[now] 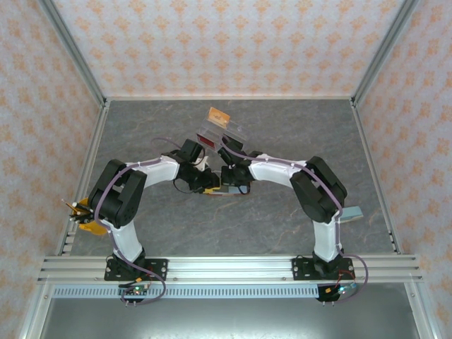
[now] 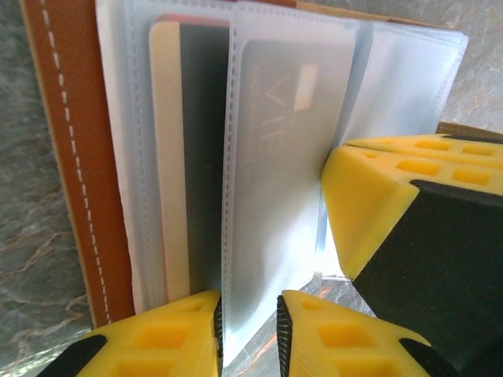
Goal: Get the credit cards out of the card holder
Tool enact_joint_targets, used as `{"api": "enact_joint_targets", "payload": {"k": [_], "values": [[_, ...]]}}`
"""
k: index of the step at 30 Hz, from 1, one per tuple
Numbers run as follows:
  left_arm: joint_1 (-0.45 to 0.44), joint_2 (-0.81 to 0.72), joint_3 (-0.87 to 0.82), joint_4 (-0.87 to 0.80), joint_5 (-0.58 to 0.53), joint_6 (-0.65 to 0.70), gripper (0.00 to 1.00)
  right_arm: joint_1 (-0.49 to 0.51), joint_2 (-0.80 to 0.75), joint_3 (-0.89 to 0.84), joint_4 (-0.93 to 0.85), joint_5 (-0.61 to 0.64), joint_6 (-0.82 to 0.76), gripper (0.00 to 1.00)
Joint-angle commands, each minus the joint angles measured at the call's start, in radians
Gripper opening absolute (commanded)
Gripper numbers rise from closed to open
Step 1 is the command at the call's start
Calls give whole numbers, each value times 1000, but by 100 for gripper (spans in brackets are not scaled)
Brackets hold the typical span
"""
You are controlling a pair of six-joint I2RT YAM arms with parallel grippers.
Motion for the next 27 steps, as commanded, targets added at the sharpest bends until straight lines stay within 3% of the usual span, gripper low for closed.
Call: {"api": "enact_joint_targets", "payload": {"k": [1,11,17,27], "values": [[-6,-31,6,50,30,-2,27,-10,-78,-45,18,4,31,17],[-11,-49,-23,198,49,-117,34,-39,-285,-193,110,143,108,37],[-50,-42,36,214,58,-129,41,-46,-380,-272,141,263,137,45],[-103,64,163,168,31,-151,48,-49,-471,-341,176,337,153,52]]}}
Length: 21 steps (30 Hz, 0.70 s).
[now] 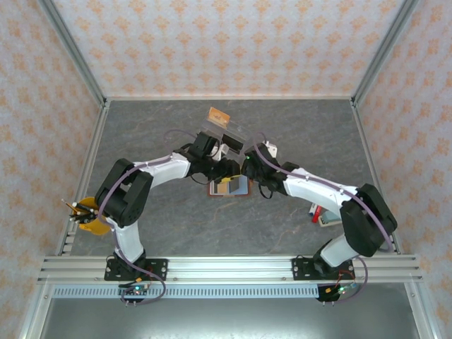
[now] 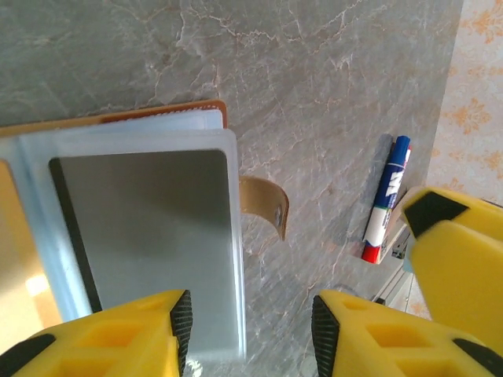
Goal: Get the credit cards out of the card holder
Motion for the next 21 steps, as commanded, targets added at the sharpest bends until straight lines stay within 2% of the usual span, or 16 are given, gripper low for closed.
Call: {"api": "enact_joint_targets", "payload": {"k": [1,7,14,21], "values": [[-3,15,38,-19,-16,-13,49,3,-29,-14,24,53,10,52],[42,-42,15,-66,-75,1,47,3,-20,-1,21,15,-23,50],[75,-90,-74,-91,-118,10,39,3,75,65,14,-142,-45,32],[70,-63,-102,-41,-78,-14,34,3,204,145,-56,-190,-34,21]]}}
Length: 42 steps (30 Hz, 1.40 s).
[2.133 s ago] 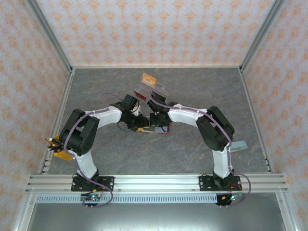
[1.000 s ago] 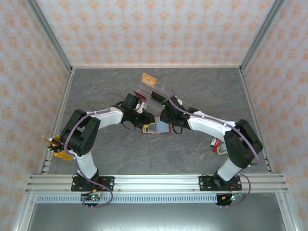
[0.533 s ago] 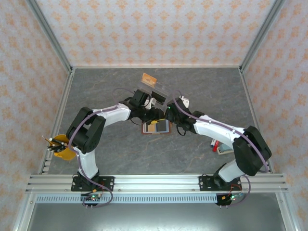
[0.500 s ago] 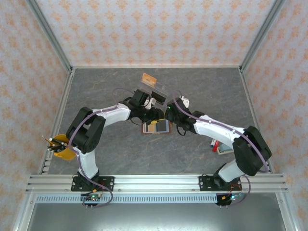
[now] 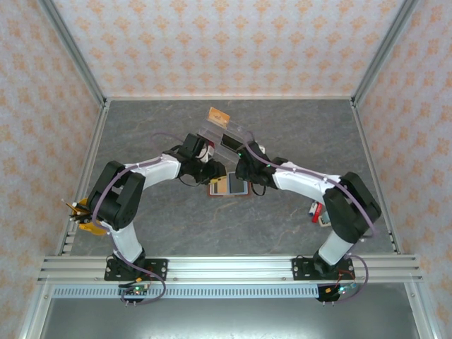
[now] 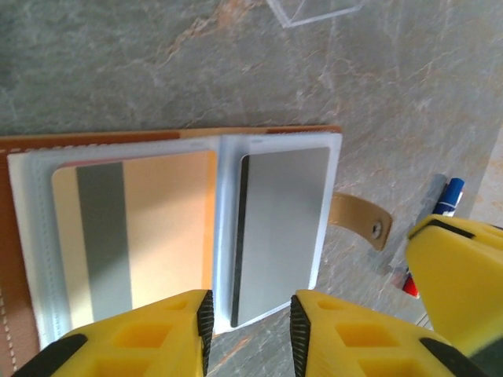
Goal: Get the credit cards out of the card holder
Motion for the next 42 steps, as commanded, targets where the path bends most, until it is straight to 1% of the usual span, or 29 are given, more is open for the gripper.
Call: {"api": "enact_joint_targets", "payload": {"k": [1,3,10,17,22,29,33,38,42], "values": [[-12,11,-2,15,11,-14,33,2,45,49,-60,-32,2,20],[-18,23,7,16,16,-16,32,2,66,63,-79,-29,2,19],[-32,68,35,13,24,-16,30,3,107,85,-137,40,2,19],[-39,82,40,9,24,-11,28,2,169,119,-156,13,-9,19],[-38,91,47,9,25,-12,28,2,193,133,-177,24,-12,19],[-39,107,63,-2,21,-11,27,3,202,128,-179,38,-5,24],[-40,114,66,-5,25,-9,27,2,202,121,-166,13,-5,24],[-42,118,68,-2,36,-9,25,2,216,115,-141,-32,9,20],[-42,119,63,10,36,-17,24,2,218,110,-135,-38,15,19]]}}
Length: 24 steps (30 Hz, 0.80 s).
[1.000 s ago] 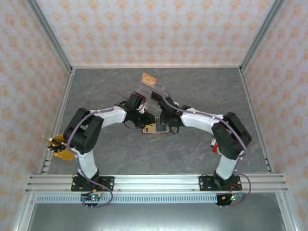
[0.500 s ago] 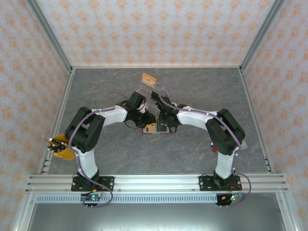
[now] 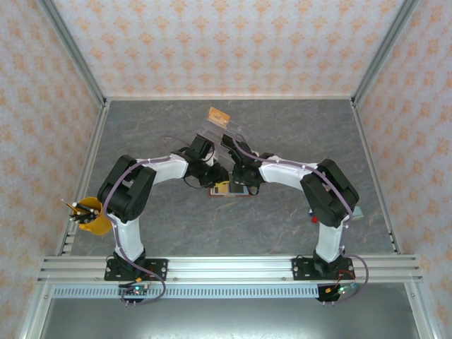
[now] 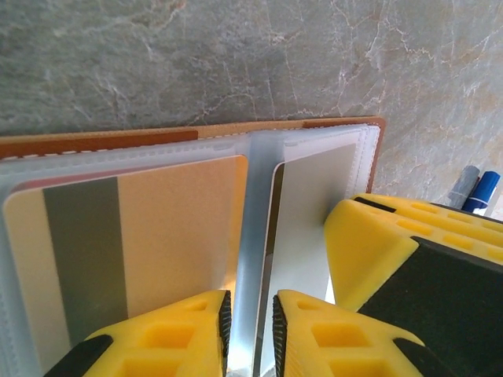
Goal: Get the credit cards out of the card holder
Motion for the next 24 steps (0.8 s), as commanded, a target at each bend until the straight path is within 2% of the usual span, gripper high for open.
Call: {"api": "enact_joint_targets", "payload": {"k": [1,20,24], "values": [[-10,40,19,7,15,-12,24,2,31,-5,-12,-14,15,19],[-1,46,-23,153,102,-83,17,2,36,-19,-8,-23,25,16],[10,35,-58,244,145,-125,17,2,38,-19,-14,-13,24,16]]}}
